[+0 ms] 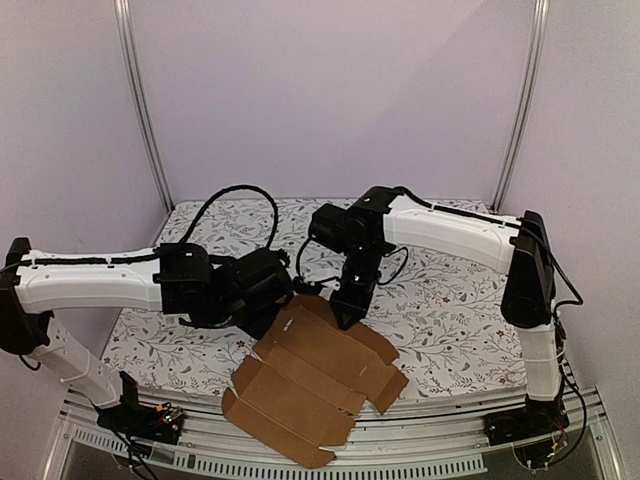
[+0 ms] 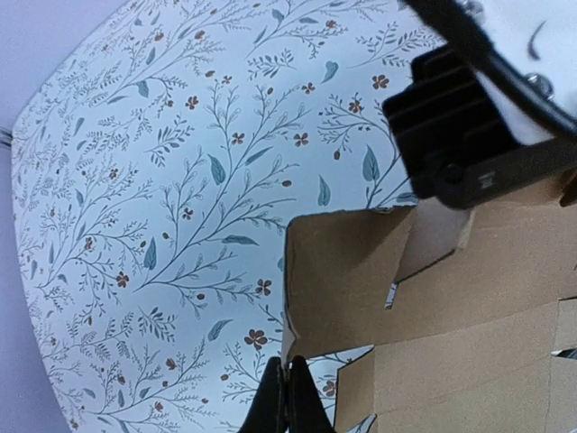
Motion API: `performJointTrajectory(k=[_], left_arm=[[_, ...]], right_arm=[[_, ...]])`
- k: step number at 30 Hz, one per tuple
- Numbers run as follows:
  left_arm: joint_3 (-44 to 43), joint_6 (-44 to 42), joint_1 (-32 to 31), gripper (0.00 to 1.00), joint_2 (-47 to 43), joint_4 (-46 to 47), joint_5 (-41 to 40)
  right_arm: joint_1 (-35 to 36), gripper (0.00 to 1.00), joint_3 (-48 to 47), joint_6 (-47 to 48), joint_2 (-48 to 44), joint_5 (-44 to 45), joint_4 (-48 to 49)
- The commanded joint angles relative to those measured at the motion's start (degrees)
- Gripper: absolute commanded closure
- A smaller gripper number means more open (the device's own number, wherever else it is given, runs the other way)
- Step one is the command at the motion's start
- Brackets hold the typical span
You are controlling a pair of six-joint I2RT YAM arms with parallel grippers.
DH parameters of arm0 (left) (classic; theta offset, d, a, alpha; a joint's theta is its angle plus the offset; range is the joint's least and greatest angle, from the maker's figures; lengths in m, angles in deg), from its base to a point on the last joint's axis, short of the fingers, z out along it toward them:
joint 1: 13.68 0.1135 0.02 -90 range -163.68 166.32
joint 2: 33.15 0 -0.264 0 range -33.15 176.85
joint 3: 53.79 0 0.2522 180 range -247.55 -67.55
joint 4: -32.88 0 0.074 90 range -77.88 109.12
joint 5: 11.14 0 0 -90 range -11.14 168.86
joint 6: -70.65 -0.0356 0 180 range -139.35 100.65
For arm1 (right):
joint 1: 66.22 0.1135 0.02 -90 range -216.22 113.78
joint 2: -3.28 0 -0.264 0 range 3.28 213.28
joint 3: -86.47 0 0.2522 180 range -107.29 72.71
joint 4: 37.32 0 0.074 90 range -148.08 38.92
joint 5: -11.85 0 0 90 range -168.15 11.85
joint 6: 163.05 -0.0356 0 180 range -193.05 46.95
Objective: Fold the paper box
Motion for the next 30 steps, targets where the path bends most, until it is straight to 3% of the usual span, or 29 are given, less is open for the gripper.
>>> performJointTrajectory(k=[1,11,20,30], left_arm=[[2.7,-0.7,0.5,1.0,-3.1,-1.0,-1.5],[10.4,-0.8,3.6,1.0,-12.6,6.5,3.0],[12.0,-0.2,4.1,1.0,-13.7,8.0,5.0],[13.2,1.0,4.3,1.0,-13.4,9.2,5.5]], right_arm=[[-0.9,0.84,4.8,2.1,-5.9,-3.8,-0.8],[-3.1,0.64,20.1,2.4,-14.9,-11.3,17.0],[-4.4,0.62,24.8,0.4,-16.0,-10.8,27.4],[-5.2,0.68,34.9,-1.9,-20.5,-12.0,37.1]])
